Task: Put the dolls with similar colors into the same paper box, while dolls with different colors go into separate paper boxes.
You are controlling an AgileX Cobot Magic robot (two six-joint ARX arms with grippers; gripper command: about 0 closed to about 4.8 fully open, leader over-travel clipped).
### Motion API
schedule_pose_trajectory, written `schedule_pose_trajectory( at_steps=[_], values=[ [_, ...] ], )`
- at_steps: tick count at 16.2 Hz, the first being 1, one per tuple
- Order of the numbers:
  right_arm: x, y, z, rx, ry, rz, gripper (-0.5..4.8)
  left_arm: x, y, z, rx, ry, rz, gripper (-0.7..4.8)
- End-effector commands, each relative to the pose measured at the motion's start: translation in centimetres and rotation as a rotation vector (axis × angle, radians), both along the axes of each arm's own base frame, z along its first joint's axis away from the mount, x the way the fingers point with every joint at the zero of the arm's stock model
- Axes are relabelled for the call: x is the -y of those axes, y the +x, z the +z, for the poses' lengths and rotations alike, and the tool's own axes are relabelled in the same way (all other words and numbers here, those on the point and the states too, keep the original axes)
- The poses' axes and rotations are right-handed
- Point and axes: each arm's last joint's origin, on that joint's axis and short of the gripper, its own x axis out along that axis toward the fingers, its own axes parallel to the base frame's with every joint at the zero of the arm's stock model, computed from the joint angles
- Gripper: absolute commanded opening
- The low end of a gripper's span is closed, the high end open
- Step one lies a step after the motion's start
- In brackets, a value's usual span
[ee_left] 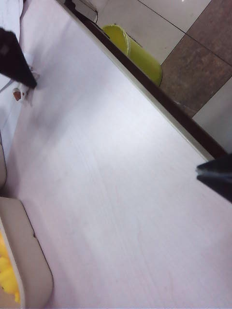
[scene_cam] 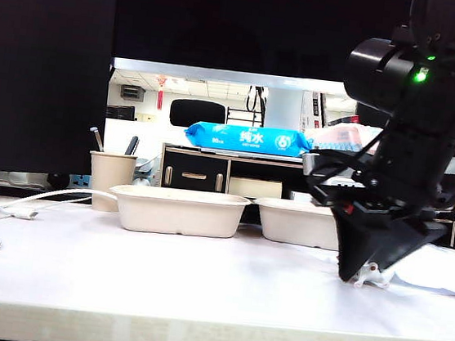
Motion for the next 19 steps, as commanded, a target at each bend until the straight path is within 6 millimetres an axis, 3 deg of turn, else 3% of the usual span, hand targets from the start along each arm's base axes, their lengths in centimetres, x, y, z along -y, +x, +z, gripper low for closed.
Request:
schedule_pose_trajectory(
  at_steps=[1, 5, 6, 9, 14, 19],
  values=[
    [0.0, -0.1, -0.3, -0.014, -0.009, -0.001, 0.89, 0.0, 0.0, 0.2, 0.014, -0.008, -0.003, -0.05],
    [0.0, 0.0, 0.3, 0.006, 0.001, -0.002, 0.74, 0.0, 0.0, 0.3, 0.018, -0.012, -0.002, -0.05],
    [0.0, 0.1, 0.9, 0.021, 0.009, -0.003, 0.49, 0.0, 0.0, 0.3, 0.025, -0.017, -0.001, -0.05],
    [-0.2, 0.5, 2.7, 0.081, 0.039, -0.005, 0.49, -0.2, -0.1, 0.8, 0.062, -0.048, 0.005, -0.05],
    [-1.0, 2.5, 6.1, 0.258, 0.112, -0.017, 0.49, -0.5, -0.4, 1.6, 0.138, -0.110, 0.007, -0.05],
    [0.5, 5.7, 8.4, 0.415, 0.145, -0.113, 0.54, -1.2, -0.3, 2.2, 0.203, -0.154, 0.067, -0.05]
  ],
)
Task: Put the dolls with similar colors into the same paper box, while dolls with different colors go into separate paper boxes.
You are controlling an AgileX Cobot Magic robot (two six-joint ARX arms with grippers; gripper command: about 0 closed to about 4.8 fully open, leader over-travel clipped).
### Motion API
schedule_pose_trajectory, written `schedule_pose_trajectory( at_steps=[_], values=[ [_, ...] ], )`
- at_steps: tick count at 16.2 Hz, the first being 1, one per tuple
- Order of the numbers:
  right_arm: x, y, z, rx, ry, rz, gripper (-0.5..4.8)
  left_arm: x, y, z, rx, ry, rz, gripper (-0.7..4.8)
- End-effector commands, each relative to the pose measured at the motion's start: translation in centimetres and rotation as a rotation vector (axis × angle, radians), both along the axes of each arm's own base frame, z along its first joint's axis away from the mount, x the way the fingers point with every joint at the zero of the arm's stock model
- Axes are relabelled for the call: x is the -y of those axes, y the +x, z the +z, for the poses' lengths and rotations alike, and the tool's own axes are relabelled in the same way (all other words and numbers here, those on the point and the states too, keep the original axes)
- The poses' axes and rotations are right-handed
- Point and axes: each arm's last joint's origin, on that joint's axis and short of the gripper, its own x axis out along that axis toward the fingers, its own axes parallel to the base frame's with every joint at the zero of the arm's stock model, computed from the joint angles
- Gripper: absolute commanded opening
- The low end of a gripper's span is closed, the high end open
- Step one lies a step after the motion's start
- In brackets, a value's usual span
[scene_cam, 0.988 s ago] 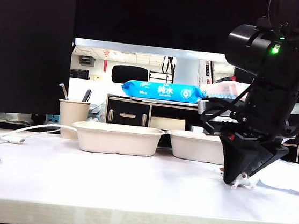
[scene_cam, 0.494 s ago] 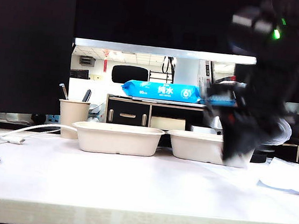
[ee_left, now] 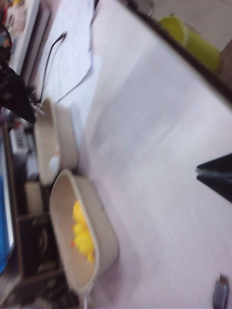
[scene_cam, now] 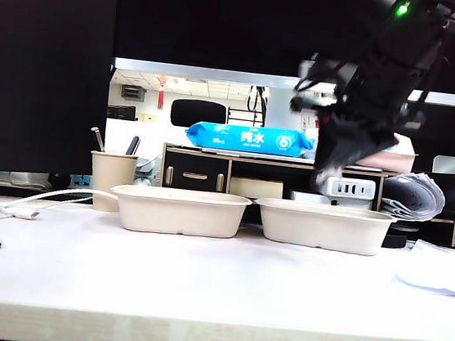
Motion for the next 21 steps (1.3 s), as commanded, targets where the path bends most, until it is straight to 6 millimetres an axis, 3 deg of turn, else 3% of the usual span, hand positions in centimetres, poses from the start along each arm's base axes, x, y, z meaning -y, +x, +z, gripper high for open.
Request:
schedule_pose_trajectory(
  at_steps=[1, 5, 9, 11, 13, 15, 16, 19, 21],
  values=[
    [1.3, 2.5, 0.2, 0.050, 0.014, -0.070, 0.54, -0.2, 0.1, 0.4, 0.029, -0.017, 0.023, -0.05],
    [1.4, 4.7, -1.6, 0.004, 0.006, -0.081, 0.65, -0.2, 0.1, 0.3, 0.026, -0.015, 0.023, -0.05],
    [1.1, 5.5, -2.6, -0.002, 0.012, -0.090, 2.45, -0.2, 0.1, 0.3, 0.026, -0.015, 0.023, -0.05],
    [1.1, 5.6, -2.4, 0.008, 0.016, -0.090, 2.43, -0.2, 0.1, 0.3, 0.026, -0.015, 0.023, -0.05],
    [1.2, 5.2, -1.7, 0.014, 0.027, -0.093, 1.75, -0.3, 0.1, 0.3, 0.027, -0.015, 0.024, -0.05],
    [1.3, 4.3, 0.1, 0.027, 0.062, -0.069, 0.35, -0.4, 0.2, 0.3, 0.026, -0.015, 0.045, -0.05],
    [1.6, 3.5, 1.5, 0.051, 0.071, -0.069, -0.07, -0.9, 0.5, 0.3, 0.026, -0.015, 0.092, -0.05],
    [2.4, 0.4, 5.2, 0.123, 0.127, -0.027, -0.07, -2.7, 1.4, 0.3, 0.027, -0.012, 0.306, -0.05],
    [3.5, -3.7, 6.6, 0.230, 0.184, 0.002, -0.07, -4.2, 1.8, 0.3, 0.028, -0.010, 0.464, -0.05]
  ],
)
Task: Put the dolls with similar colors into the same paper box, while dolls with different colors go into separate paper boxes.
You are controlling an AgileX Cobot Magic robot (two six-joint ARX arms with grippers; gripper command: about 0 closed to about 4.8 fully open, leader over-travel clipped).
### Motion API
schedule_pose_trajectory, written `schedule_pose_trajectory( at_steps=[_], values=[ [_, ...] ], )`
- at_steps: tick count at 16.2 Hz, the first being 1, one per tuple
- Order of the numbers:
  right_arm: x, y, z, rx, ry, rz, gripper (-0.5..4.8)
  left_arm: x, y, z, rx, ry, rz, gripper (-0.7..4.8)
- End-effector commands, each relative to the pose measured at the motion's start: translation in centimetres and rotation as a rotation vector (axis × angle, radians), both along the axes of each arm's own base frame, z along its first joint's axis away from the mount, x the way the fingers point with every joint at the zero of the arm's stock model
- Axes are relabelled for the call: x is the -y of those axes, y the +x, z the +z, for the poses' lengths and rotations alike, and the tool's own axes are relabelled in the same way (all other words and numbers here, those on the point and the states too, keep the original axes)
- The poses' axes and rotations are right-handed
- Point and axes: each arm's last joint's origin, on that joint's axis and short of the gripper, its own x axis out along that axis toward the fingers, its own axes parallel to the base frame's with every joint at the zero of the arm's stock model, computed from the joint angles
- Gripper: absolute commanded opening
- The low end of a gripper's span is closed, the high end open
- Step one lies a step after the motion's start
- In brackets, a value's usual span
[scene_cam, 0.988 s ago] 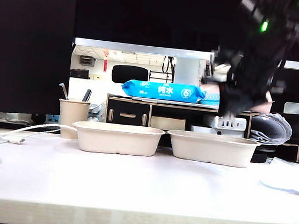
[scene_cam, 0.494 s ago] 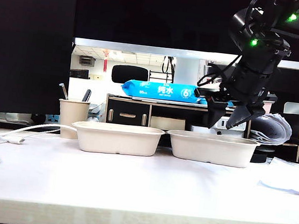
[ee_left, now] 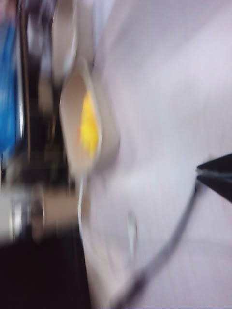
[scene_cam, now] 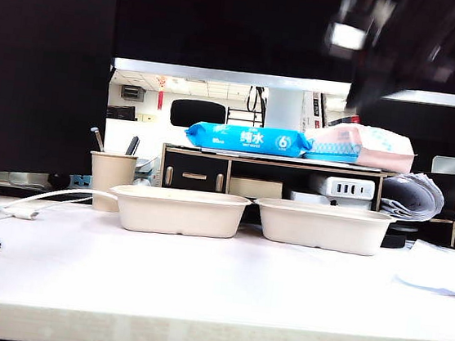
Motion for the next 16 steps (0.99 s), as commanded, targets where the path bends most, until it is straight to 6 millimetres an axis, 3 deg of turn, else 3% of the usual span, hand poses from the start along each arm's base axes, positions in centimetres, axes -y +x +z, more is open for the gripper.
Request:
schedule_pose_trajectory(
  at_steps=[1, 4, 8, 12, 13, 16],
  values=[
    [1.3, -4.9, 1.1, 0.128, 0.078, 0.055, -0.07, -1.6, 0.3, 0.2, 0.014, 0.000, 0.163, -0.05],
    [3.3, -10.6, 1.2, 0.228, 0.139, 0.069, -0.07, -2.9, 0.4, 0.2, 0.014, 0.003, 0.307, -0.05],
    [5.3, -16.0, 0.2, 0.334, 0.174, 0.066, -0.07, -3.0, 0.4, 0.2, 0.014, 0.003, 0.315, -0.05],
    [6.8, -20.0, -0.6, 0.363, 0.181, 0.063, 0.05, -3.0, 0.4, 0.2, 0.014, 0.003, 0.316, -0.05],
    [7.5, -21.8, -0.4, 0.387, 0.191, 0.067, 0.05, -3.0, 0.4, 0.2, 0.014, 0.003, 0.316, -0.05],
    [8.5, -24.4, 0.4, 0.510, 0.233, 0.071, 0.05, -3.0, 0.4, 0.2, 0.014, 0.003, 0.316, -0.05]
  ],
)
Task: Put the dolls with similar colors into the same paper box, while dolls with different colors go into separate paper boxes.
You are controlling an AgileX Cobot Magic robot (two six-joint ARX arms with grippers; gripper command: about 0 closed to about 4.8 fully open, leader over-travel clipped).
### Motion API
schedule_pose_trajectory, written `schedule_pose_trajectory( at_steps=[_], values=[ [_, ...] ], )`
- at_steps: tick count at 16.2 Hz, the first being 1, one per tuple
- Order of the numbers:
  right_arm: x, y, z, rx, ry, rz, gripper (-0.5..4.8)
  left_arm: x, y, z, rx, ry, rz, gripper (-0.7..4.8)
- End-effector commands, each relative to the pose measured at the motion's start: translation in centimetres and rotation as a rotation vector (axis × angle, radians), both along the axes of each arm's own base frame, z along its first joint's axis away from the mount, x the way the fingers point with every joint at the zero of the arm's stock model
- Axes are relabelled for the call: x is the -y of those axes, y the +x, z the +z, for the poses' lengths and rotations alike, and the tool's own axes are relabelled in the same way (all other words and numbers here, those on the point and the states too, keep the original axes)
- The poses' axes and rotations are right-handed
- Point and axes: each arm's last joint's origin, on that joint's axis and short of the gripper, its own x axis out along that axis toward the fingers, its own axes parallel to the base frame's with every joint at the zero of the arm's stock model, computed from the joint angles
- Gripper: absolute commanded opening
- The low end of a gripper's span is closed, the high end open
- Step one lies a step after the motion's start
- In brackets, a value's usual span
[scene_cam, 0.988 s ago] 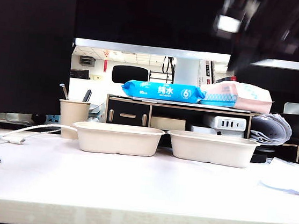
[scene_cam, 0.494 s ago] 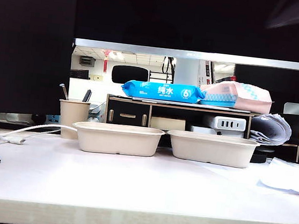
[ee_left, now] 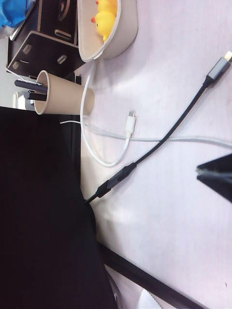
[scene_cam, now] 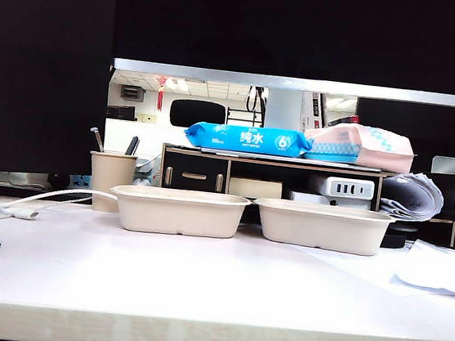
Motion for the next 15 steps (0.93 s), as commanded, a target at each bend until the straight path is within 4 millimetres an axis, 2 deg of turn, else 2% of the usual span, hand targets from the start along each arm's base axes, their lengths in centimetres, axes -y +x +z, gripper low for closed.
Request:
schedule_pose_trajectory(
  at_steps=[1, 6, 8, 10, 13, 15],
  values=[
    [0.6, -1.6, 0.7, 0.091, 0.039, 0.001, 0.05, 0.0, 0.0, 0.2, 0.014, 0.004, 0.000, -0.05],
    [1.7, -3.9, 1.0, 0.201, 0.072, -0.042, 0.05, 0.0, 0.0, 0.2, 0.014, 0.004, 0.000, -0.05],
    [2.1, -4.4, 1.0, 0.231, 0.063, -0.127, 0.05, 0.0, 0.0, 0.2, 0.014, 0.004, 0.000, -0.05],
    [2.4, -4.2, 0.6, 0.282, -0.036, -0.247, 0.05, 0.0, 0.0, 0.2, 0.014, 0.004, 0.000, -0.05],
    [2.3, -1.5, -3.5, 0.282, -0.055, -0.296, 0.05, 0.0, 0.0, 0.2, 0.014, 0.004, 0.000, -0.05],
    [2.2, 0.3, -7.8, 0.205, -0.042, -0.276, 0.05, 0.0, 0.0, 0.2, 0.014, 0.004, 0.000, -0.05]
  ],
)
